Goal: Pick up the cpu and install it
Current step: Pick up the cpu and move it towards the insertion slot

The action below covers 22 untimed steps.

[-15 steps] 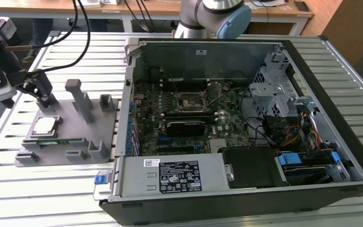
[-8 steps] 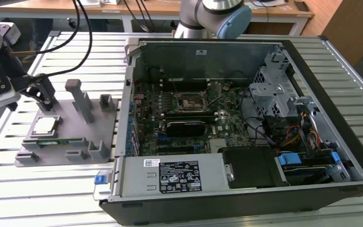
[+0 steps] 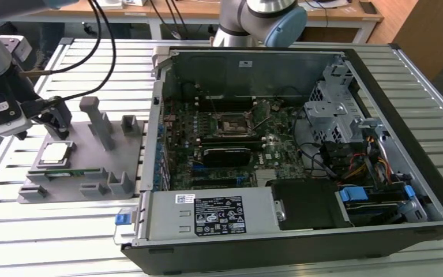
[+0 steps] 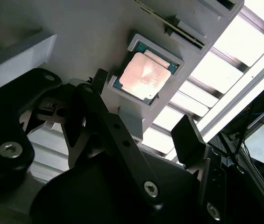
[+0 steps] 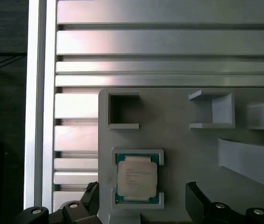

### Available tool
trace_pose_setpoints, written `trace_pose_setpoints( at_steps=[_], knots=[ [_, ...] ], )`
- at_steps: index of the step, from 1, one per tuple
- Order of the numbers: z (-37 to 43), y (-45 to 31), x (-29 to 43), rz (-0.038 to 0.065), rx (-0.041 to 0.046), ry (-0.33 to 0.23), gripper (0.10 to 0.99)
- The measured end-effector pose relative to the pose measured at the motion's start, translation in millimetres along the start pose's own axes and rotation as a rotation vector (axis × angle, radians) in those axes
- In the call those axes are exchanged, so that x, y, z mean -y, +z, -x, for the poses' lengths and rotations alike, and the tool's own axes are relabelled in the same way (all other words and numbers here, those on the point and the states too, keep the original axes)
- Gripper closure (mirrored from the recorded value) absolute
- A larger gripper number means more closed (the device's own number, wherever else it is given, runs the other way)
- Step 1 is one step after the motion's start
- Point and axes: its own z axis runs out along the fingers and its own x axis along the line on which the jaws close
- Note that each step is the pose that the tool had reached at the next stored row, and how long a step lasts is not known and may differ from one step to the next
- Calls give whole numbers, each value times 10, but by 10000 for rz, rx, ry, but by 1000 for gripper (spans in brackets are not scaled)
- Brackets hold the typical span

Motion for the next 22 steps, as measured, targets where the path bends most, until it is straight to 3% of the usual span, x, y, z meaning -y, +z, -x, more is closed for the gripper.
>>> trace_pose_setpoints(
  at_steps=[14, 22],
  knots=[
    [-2, 215, 44, 4, 60, 68, 267],
    [-42, 344, 52, 4, 73, 68, 278]
  ],
)
